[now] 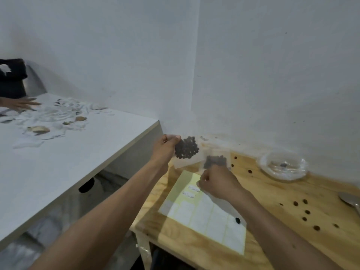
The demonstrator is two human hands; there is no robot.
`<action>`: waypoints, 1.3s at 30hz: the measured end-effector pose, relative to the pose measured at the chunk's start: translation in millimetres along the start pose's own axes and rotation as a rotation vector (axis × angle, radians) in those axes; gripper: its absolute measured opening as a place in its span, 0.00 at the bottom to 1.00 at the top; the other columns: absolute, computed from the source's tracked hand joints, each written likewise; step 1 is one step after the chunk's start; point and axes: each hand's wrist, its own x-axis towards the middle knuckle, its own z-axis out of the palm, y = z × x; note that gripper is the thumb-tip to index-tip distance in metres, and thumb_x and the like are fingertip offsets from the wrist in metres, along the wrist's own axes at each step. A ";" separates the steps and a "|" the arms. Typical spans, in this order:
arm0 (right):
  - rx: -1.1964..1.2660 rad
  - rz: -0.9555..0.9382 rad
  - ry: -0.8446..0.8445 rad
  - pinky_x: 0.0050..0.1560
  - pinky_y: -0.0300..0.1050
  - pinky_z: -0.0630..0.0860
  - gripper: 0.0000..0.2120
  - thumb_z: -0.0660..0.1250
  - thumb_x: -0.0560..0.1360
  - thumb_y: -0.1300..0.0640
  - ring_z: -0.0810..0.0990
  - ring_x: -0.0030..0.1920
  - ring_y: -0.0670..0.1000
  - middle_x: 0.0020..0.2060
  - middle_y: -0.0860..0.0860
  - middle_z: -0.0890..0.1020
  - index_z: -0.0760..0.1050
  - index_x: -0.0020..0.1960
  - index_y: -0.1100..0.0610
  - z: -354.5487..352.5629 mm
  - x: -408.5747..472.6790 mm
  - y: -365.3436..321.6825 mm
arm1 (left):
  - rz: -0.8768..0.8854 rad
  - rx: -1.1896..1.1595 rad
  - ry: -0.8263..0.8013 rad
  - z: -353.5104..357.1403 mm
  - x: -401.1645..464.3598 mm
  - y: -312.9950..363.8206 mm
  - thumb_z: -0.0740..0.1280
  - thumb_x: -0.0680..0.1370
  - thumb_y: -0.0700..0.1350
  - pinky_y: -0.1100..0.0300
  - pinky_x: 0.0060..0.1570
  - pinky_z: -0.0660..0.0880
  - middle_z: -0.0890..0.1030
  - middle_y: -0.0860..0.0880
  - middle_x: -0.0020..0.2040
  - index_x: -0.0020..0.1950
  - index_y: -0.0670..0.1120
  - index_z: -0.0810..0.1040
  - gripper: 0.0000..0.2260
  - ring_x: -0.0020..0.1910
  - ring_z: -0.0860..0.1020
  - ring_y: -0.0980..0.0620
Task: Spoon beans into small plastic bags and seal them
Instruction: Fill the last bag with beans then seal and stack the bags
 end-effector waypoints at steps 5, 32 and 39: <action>-0.136 0.074 0.032 0.28 0.40 0.61 0.20 0.70 0.74 0.58 0.67 0.27 0.51 0.25 0.51 0.66 0.65 0.28 0.56 8.8 -6.3 -17.3 | -0.009 -0.002 0.017 -3.5 -8.7 -3.0 0.69 0.81 0.46 0.44 0.63 0.78 0.85 0.42 0.55 0.57 0.41 0.82 0.09 0.56 0.83 0.44; 0.470 -0.111 0.510 0.43 0.39 0.81 0.01 0.74 0.75 0.59 0.84 0.34 0.44 0.34 0.47 0.86 0.84 0.46 0.55 -75.4 -2.8 18.4 | 0.098 0.000 -0.262 68.5 -57.8 13.5 0.64 0.83 0.50 0.52 0.54 0.73 0.88 0.46 0.46 0.55 0.41 0.82 0.13 0.52 0.85 0.45; 0.400 -0.113 0.557 0.44 0.38 0.79 0.04 0.73 0.76 0.58 0.83 0.39 0.44 0.35 0.45 0.84 0.85 0.49 0.55 -76.1 -2.6 31.7 | 0.115 0.038 -0.288 78.8 -64.9 15.8 0.69 0.81 0.50 0.51 0.61 0.75 0.88 0.47 0.46 0.53 0.42 0.81 0.11 0.51 0.86 0.50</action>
